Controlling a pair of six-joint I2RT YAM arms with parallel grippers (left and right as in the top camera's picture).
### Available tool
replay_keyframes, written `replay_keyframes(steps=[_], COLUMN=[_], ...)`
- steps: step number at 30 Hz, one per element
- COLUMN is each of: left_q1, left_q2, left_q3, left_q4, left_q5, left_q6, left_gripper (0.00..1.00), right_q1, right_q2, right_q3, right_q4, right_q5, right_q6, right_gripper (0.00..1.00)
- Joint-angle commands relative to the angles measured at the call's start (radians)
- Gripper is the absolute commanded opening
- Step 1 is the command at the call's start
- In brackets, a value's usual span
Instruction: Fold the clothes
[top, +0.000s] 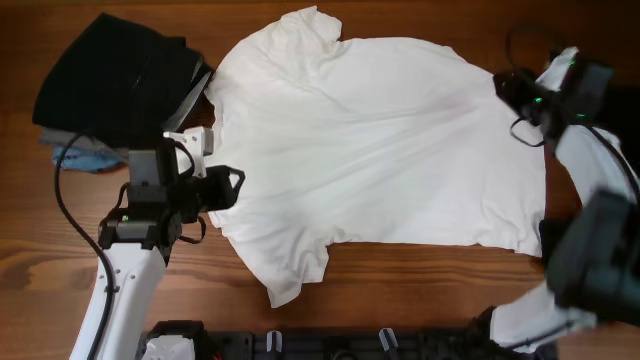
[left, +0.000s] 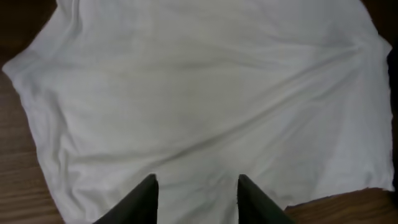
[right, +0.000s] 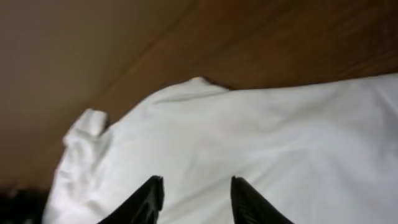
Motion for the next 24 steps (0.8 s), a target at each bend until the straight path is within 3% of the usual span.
replay_keyframes(steps=[1,5,10,11,12,13,14,18,24], left_q1=[-0.004,-0.006,-0.017,-0.017,-0.016,-0.016,-0.016,-0.015,0.029], left_q2=[0.049,0.116,0.209,0.229,0.274,0.302,0.326,0.471,0.639], left_q3=[-0.004,-0.021,-0.031,-0.031,-0.031,-0.031,-0.031,-0.031,-0.031], left_q4=[-0.091,-0.143,-0.095,-0.063,0.006,0.047,0.079,0.256,0.389], left_q5=[-0.024,-0.004,-0.079,-0.140,-0.266,-0.312,-0.333,-0.377,-0.397], left_q6=[-0.017,-0.033,-0.033,-0.033,-0.034,-0.034,-0.033,-0.033,-0.056], left_gripper=[0.42,0.38,0.41,0.38,0.16,0.07,0.04,0.04,0.04], right_q1=[-0.004,-0.004,-0.003,-0.003,-0.001,0.000,0.000,0.000,0.000], right_q2=[-0.189,-0.298,-0.294,-0.285,-0.269,-0.264,-0.263,-0.262,-0.259], right_q3=[0.018,0.018,0.015,0.014,0.014,0.014,0.014,0.014,0.014], right_q4=[-0.157,-0.378,-0.565,-0.590,-0.625,-0.639,-0.647,-0.680,-0.732], right_q5=[-0.056,-0.023,0.002,0.004,0.003,0.003,0.003,0.004,0.081], right_q6=[-0.079,-0.056,-0.066,-0.090,-0.127,-0.134,-0.142,-0.159,-0.173], right_gripper=[0.51,0.59,0.58,0.57,0.54,0.52,0.52,0.51,0.52])
